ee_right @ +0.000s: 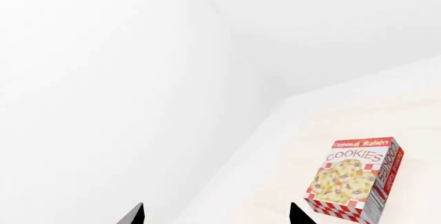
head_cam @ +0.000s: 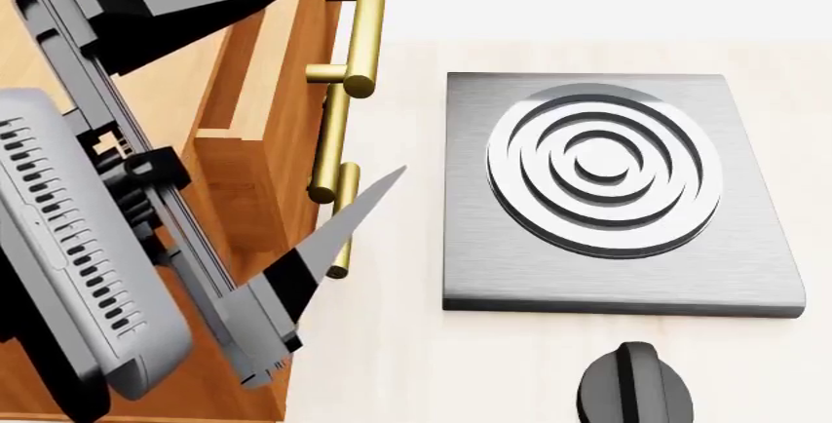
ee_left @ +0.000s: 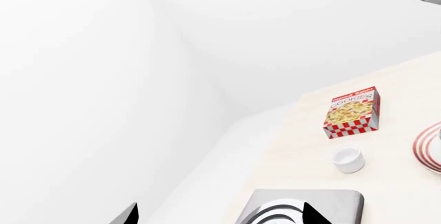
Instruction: Pick the akita bowl on the wooden cabinet and place it on the plate.
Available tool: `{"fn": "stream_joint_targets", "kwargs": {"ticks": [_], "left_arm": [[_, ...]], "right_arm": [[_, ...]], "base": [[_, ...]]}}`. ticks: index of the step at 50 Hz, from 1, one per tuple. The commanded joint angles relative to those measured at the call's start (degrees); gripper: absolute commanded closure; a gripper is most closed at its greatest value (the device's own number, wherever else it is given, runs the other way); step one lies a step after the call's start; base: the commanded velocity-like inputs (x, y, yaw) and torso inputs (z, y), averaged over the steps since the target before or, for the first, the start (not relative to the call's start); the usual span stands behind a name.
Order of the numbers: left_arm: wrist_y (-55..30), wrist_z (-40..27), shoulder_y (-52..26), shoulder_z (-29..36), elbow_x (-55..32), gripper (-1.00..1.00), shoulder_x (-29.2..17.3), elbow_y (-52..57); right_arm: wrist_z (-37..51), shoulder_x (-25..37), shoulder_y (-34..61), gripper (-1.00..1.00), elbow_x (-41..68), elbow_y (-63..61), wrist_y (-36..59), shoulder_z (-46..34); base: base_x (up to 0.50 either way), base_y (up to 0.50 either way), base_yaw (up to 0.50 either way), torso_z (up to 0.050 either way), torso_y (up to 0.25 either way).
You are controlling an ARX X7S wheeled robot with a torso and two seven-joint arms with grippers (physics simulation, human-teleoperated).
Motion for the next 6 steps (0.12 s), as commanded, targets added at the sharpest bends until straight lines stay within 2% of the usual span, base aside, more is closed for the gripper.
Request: {"fn": "stream_joint_targets", "kwargs": {"ticks": [1,6], "left_arm": [[0.47,-0.22,0.59,-0.19,-0.17,-1.0,-0.33,0.12],[0.83,-0.3,1.0,-0.2,-0.11,-1.0,-0.53,0.16]], "right_arm": [[2.57,4.76,1.99,-1.0,1.46,-5.71,1.22,2.3],[3.51,6.48,2.96,-1.0,2.42,-7.65,1.48,2.98]], "base": [[0.0,0.0,0.0,0.0,0.0],[0.0,0.0,0.0,0.0,0.0]]}}
